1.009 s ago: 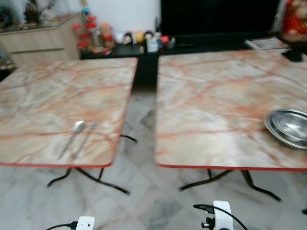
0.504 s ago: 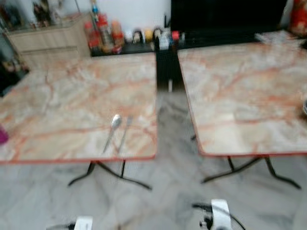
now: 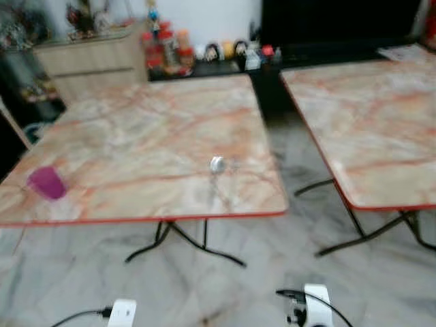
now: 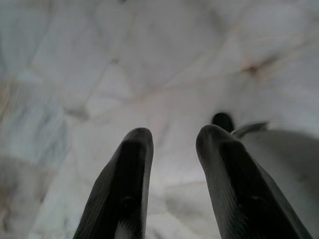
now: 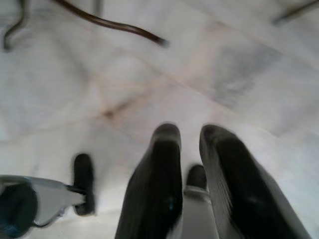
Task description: Setting the table
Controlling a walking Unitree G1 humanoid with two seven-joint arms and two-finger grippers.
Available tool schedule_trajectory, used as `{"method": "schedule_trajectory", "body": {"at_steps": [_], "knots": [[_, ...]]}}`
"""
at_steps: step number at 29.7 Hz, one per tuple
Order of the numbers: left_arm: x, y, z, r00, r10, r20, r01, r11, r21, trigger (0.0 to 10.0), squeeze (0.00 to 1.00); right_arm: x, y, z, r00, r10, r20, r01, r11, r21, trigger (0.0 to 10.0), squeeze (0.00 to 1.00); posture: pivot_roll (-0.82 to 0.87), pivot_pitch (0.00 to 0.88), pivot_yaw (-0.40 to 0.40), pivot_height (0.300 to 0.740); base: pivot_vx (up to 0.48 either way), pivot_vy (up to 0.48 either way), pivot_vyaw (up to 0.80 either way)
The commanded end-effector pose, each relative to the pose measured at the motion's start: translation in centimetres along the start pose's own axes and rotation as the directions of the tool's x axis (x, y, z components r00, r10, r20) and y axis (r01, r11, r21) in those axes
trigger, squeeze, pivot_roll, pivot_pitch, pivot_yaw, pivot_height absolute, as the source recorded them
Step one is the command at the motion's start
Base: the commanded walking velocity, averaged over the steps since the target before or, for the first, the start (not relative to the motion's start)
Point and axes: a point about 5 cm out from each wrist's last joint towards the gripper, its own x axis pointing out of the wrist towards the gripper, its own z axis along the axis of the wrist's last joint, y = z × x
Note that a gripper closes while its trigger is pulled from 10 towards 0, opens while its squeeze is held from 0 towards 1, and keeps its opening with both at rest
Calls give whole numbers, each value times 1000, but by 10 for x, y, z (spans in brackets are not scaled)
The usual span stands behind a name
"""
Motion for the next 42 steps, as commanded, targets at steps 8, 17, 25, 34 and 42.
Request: {"method": "schedule_trajectory", "body": {"at_steps": [8, 17, 25, 34, 42], "knots": [[2, 0, 6, 1000, 1, 3, -1, 1000, 7, 10000, 0, 1, 3, 7, 1000, -1, 30, 0, 999, 38, 10000, 0, 20, 0, 67, 740, 0, 480, 0], [6, -5, 32, 996, -20, 90, 16, 999, 46, 10000, 0, 2, 5, 10, 998, -5, 65, 1, 998, 64, 10000, 0, 28, 0, 80, 740, 0, 160, 0], [6, -7, 63, 972, -11, 235, 14, 1000, -8, 10000, 0, 2, 5, 27, 989, 3, 146, -9, 999, 39, 10000, 0, 17, 0, 56, 740, 0, 0, 0], [-13, -8, 140, 768, 41, 639, 18, 996, -85, 10000, 0, -1, 8, 99, 899, 62, 433, -30, 996, -81, 10000, 0, 22, 0, 51, 740, 0, 0, 0], [-9, -17, 123, 813, -8, 582, 37, 999, -38, 10000, 0, -14, 40, 142, 744, 179, 644, -88, 981, -172, 10000, 0, 30, 0, 55, 740, 0, 0, 0]]}}
